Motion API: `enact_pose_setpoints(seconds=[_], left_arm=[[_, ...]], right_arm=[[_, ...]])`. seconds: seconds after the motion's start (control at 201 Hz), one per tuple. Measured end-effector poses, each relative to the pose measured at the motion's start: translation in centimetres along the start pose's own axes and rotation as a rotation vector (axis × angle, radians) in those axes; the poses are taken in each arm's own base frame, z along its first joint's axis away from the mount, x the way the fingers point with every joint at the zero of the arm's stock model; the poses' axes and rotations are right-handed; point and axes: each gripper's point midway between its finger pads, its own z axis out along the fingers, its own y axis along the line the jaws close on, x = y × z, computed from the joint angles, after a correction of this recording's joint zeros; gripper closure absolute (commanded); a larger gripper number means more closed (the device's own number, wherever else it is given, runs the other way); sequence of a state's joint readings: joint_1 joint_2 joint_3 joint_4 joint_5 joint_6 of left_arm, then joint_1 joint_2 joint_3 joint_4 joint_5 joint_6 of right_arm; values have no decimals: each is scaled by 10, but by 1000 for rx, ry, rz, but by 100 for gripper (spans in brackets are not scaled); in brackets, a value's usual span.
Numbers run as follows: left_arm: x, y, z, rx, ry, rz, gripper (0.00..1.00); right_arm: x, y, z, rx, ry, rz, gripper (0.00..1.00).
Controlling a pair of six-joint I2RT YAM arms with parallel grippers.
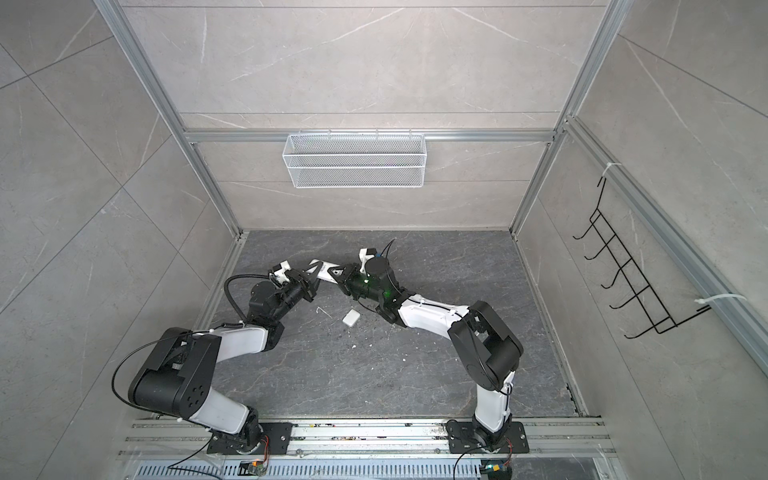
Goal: Load the batteries into the remote control
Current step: 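Move the right gripper over the two batteries on the table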
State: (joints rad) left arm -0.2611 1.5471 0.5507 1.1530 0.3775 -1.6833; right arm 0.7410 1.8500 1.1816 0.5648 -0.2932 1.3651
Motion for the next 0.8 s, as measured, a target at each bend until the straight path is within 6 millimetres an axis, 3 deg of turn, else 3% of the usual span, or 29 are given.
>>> enact_pose_setpoints(seconds=[0.085, 0.174, 0.254, 0.413, 0.523, 0.637, 0.802], left_arm=[[-3, 6, 0, -14, -5, 4, 100], [-11, 17, 0, -37, -23, 7, 100], [-25, 36, -2, -74, -52, 8, 100], [-52, 81, -8, -135, -108, 8, 100], [-59, 116, -21, -215, -131, 33, 100], [-53, 125, -30, -241, -116, 119, 100], [-44, 118, -25, -212, -42, 238, 100]], right_arm=[[3, -11, -4, 47, 9, -34, 24], [4, -27, -19, 153, 24, -126, 19], [-8, -41, -41, 312, -10, -277, 22], [-47, -51, -79, 604, -69, -542, 40], [-60, -78, -103, 768, -22, -650, 48], [-59, -117, -119, 913, 83, -693, 52], [-51, -166, -127, 1027, 224, -702, 55]])
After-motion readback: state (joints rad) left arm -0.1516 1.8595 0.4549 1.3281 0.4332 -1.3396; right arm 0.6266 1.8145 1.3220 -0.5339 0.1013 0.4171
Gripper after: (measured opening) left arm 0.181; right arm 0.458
